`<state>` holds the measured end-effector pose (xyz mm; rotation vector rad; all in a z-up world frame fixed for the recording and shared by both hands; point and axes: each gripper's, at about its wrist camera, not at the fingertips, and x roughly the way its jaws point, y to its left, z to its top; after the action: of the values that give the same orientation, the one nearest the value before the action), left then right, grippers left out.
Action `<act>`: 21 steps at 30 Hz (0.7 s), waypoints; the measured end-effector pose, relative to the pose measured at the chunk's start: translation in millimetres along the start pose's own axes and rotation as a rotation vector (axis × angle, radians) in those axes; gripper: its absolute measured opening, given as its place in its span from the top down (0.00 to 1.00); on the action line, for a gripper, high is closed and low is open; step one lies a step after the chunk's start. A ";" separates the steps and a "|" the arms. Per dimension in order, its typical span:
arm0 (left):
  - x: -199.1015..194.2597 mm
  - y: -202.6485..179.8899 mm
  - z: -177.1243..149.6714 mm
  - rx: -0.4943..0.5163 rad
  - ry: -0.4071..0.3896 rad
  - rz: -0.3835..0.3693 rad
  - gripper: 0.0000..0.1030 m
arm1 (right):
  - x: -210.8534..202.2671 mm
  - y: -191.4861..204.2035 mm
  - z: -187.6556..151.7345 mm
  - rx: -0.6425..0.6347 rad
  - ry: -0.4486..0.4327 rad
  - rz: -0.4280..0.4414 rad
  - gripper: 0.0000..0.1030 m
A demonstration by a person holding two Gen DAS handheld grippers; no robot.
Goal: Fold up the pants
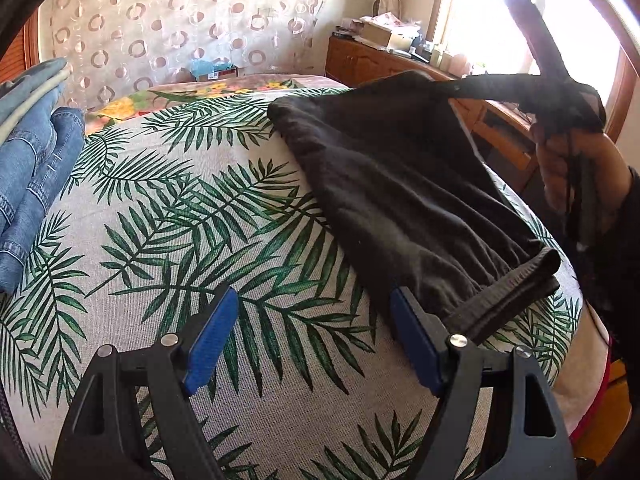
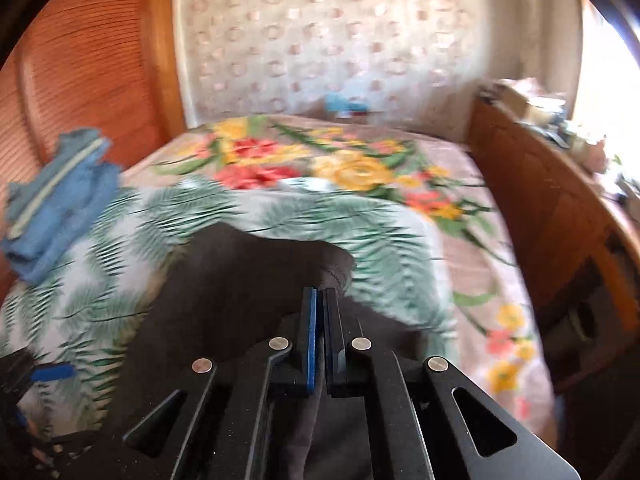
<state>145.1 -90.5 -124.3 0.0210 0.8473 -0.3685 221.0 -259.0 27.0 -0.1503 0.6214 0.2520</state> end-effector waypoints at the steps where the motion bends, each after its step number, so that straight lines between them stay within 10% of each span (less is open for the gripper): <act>1: -0.3 -0.3 -0.2 0.001 0.000 0.000 0.23 | 0.8 -8.8 -0.1 0.022 0.000 -0.013 0.97; 5: 0.5 -0.2 -0.1 0.002 0.001 0.001 0.23 | 4.6 -29.3 -6.0 0.069 0.008 -0.103 0.94; 21: 1.2 -1.0 -0.3 0.008 0.003 0.005 0.23 | 45.5 -54.0 -17.8 0.141 0.104 0.014 0.73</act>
<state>145.3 -91.8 -125.2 0.0308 0.8488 -0.3676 261.8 -306.0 -10.8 -0.0232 0.7415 0.2138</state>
